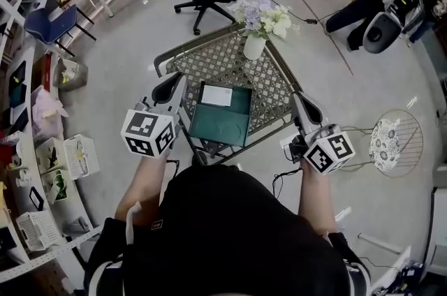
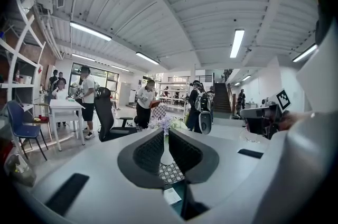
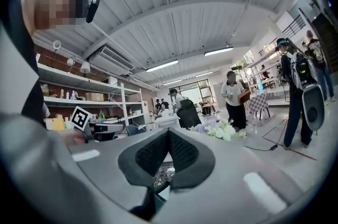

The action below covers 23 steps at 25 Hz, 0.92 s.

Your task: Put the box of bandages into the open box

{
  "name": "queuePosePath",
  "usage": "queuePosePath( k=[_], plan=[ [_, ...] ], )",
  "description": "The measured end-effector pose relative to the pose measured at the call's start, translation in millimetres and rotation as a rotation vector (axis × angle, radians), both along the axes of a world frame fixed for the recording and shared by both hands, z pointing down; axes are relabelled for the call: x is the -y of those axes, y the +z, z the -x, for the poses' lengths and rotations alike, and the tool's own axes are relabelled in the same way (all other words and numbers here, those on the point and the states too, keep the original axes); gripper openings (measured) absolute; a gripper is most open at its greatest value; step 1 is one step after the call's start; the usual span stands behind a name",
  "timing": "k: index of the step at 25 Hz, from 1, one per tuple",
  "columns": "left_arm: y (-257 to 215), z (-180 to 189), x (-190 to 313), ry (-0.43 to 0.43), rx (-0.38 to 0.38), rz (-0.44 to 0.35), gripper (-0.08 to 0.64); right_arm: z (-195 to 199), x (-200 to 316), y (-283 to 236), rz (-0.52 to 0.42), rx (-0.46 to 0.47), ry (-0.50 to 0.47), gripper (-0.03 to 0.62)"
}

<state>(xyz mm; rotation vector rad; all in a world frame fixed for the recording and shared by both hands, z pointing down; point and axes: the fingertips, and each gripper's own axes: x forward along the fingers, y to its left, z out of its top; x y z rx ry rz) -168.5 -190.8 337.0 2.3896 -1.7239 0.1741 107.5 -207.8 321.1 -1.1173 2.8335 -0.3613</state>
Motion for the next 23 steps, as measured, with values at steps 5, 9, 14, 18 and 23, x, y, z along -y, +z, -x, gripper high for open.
queuePosePath(
  k=[5, 9, 14, 18, 23],
  plan=[
    [1, 8, 0, -0.009, -0.006, 0.003, 0.031, 15, -1, -2, -0.024, -0.035, -0.023, 0.006],
    [2, 13, 2, -0.009, -0.009, 0.006, 0.031, 22, 1, 0, -0.018, -0.042, -0.026, 0.006],
    [5, 18, 2, -0.012, -0.02, 0.011, 0.029, 28, -1, 2, -0.014, -0.057, -0.03, 0.006],
    [12, 18, 1, -0.003, -0.027, 0.02, 0.029, 30, -3, 5, -0.01, -0.062, -0.027, 0.006],
    [15, 21, 3, 0.008, -0.034, 0.028, 0.029, 34, -3, 7, -0.001, -0.067, -0.021, 0.006]
  ],
)
